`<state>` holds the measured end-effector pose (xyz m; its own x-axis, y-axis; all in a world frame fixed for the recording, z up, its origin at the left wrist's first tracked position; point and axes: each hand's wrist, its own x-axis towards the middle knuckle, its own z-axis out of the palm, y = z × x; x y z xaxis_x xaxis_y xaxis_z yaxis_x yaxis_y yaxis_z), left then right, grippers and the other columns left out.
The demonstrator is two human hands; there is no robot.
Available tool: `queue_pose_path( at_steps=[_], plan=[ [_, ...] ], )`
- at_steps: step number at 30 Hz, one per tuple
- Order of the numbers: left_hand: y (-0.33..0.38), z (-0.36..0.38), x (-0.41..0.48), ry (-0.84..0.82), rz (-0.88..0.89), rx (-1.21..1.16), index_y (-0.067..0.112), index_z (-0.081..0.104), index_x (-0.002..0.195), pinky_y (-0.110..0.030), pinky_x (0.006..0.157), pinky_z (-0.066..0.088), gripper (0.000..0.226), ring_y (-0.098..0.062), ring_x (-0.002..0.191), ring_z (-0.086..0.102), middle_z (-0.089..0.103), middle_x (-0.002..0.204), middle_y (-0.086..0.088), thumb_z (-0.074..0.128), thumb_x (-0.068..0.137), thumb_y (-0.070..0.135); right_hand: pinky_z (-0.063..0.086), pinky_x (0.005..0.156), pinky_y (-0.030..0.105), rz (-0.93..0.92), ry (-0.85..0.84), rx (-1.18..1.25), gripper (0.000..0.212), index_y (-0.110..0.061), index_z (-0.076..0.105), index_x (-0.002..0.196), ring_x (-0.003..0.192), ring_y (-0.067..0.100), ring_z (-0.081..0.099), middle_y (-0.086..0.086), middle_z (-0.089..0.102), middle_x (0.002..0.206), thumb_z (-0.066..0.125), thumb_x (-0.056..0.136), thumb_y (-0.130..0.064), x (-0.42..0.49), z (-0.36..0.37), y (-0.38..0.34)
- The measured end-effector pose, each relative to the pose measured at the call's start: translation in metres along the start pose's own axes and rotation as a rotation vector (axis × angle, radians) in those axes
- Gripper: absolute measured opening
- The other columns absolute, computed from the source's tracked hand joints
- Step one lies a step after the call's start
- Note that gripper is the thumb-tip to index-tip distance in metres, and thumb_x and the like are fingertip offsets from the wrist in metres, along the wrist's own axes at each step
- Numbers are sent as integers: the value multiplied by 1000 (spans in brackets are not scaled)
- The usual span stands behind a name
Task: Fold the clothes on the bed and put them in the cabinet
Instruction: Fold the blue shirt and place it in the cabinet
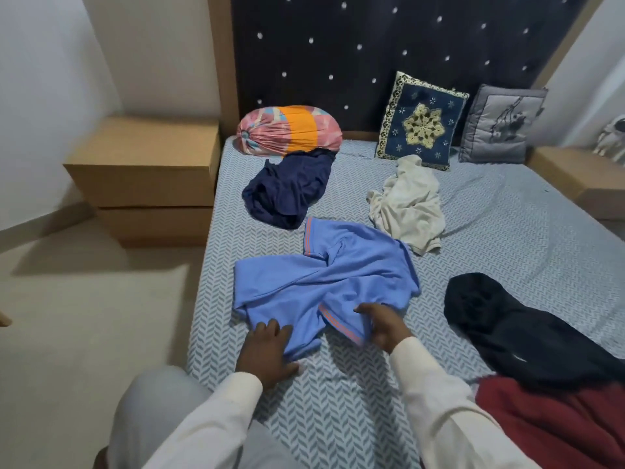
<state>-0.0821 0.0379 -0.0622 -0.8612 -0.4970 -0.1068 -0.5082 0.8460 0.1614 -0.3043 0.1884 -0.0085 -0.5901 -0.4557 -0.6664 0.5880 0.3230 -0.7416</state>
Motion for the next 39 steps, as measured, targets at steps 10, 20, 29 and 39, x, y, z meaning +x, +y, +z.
queue_pose_path(
  at_steps=[10, 20, 29, 39],
  plan=[
    [-38, -71, 9, 721, -311, -484, 16, 57, 82, -42, 71, 42, 17, -32, 83, 50, 57, 85, -8, 42, 75, 15, 41, 36, 25, -202, 364, -523, 26, 3, 57, 100, 43, 20, 51, 13, 59, 67, 55, 74, 3, -58, -119, -72],
    [-21, -18, -33, -248, -187, -602, 16, 49, 136, -26, 93, 42, 51, -24, 117, 57, 51, 134, -14, 66, 88, 19, 42, 95, 41, -706, 66, -1263, 70, -14, 57, 131, 117, 36, 52, 16, 55, 123, 63, 65, -38, -16, -24, 30],
    [-24, -27, -38, -176, -223, -860, 35, 47, 135, -21, 68, 46, 61, -14, 86, 63, 65, 99, 0, 74, 82, 24, 37, 60, 35, -885, 50, -1518, 17, -24, 70, 82, 81, 34, 58, 4, 57, 82, 58, 73, -31, -22, 86, 75],
    [-25, -40, -40, 7, -272, -1585, 13, 65, 119, -22, 63, 53, 37, -10, 79, 65, 70, 96, -3, 73, 83, 7, 45, 72, 32, -803, -254, -970, 14, -14, 65, 106, 83, 20, 62, 5, 70, 92, 57, 94, -17, -49, 125, 63]
  ],
)
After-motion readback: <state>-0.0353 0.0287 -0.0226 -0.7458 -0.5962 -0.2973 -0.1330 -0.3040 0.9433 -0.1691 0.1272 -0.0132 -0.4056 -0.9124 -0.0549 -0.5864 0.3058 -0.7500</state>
